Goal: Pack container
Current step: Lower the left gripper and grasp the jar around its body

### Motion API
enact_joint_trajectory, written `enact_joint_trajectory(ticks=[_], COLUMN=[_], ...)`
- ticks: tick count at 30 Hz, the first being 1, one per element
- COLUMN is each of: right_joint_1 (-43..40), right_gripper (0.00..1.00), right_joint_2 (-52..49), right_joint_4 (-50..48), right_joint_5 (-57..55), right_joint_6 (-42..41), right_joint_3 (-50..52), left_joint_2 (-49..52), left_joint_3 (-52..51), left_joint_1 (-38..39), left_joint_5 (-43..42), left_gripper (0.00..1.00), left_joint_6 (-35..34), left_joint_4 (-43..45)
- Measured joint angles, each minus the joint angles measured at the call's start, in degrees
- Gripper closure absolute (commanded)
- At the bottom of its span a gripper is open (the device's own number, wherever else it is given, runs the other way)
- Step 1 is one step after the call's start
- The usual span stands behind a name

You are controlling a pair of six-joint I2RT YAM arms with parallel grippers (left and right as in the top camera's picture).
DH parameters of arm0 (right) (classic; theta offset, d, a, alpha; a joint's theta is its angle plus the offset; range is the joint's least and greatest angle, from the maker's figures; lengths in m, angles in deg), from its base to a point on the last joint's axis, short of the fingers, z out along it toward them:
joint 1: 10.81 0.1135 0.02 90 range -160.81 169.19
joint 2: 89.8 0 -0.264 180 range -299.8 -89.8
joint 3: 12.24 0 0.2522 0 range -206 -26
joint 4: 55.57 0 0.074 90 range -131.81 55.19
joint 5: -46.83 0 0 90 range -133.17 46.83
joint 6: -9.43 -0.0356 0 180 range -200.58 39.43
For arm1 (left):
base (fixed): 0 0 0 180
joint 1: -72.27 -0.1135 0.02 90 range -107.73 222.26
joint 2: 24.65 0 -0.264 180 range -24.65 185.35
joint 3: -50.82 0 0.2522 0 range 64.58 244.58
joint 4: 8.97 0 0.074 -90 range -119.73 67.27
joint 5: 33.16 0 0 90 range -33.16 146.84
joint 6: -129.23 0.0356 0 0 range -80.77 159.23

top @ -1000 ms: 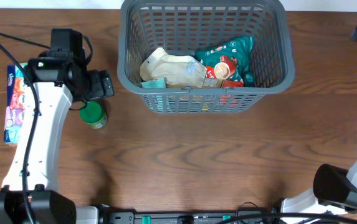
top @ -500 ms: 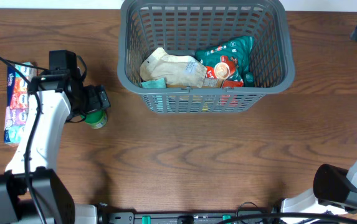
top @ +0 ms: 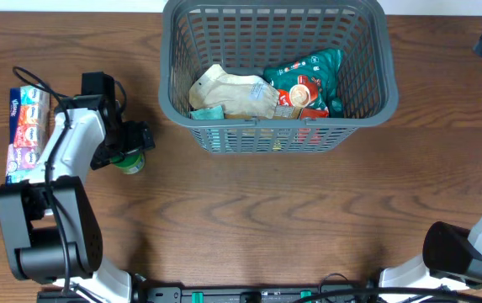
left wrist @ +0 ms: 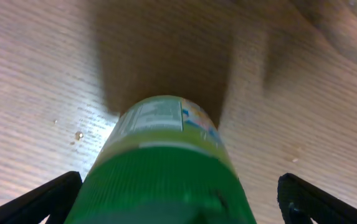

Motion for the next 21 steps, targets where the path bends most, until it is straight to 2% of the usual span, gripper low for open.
enact_joint_trajectory(ticks=[21], right_joint_1=[0.0], right_gripper=[0.01], right_joint_2=[0.0], right_joint_4=[0.0], right_joint_5=[0.0], right_joint_6=[0.0], right_joint_3=[0.0], left_joint_2=[2.7], left_joint_3=[0.0], left_joint_1=[0.0], left_joint_5=[1.6], left_gripper=[0.01], left_joint_6=[0.0], left_joint_4=[1.9])
